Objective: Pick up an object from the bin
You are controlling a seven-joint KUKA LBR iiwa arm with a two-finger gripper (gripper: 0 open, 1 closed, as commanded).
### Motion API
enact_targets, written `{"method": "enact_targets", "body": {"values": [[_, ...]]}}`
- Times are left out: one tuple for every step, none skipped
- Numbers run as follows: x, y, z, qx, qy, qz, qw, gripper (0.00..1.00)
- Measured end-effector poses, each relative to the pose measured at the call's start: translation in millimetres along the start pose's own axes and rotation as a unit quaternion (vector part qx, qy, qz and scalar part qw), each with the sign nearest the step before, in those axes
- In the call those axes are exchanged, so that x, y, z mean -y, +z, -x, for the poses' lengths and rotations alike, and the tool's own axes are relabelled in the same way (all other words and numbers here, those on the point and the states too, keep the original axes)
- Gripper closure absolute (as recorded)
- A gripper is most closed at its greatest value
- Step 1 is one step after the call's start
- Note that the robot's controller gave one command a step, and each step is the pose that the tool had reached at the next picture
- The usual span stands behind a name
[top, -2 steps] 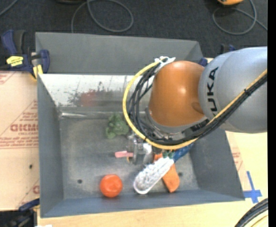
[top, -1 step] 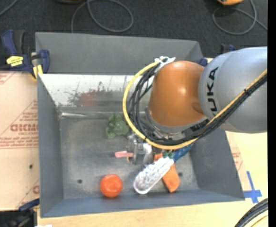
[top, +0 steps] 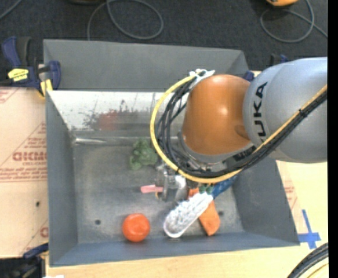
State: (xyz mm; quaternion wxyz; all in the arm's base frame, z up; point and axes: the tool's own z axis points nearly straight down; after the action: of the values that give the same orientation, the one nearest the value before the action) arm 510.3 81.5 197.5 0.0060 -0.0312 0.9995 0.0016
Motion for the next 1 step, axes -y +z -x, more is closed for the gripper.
{"method": "enact_targets", "body": {"values": [[-0.1,0.0,0.0,0.0,0.0,0.0,1.0,1.0]]}}
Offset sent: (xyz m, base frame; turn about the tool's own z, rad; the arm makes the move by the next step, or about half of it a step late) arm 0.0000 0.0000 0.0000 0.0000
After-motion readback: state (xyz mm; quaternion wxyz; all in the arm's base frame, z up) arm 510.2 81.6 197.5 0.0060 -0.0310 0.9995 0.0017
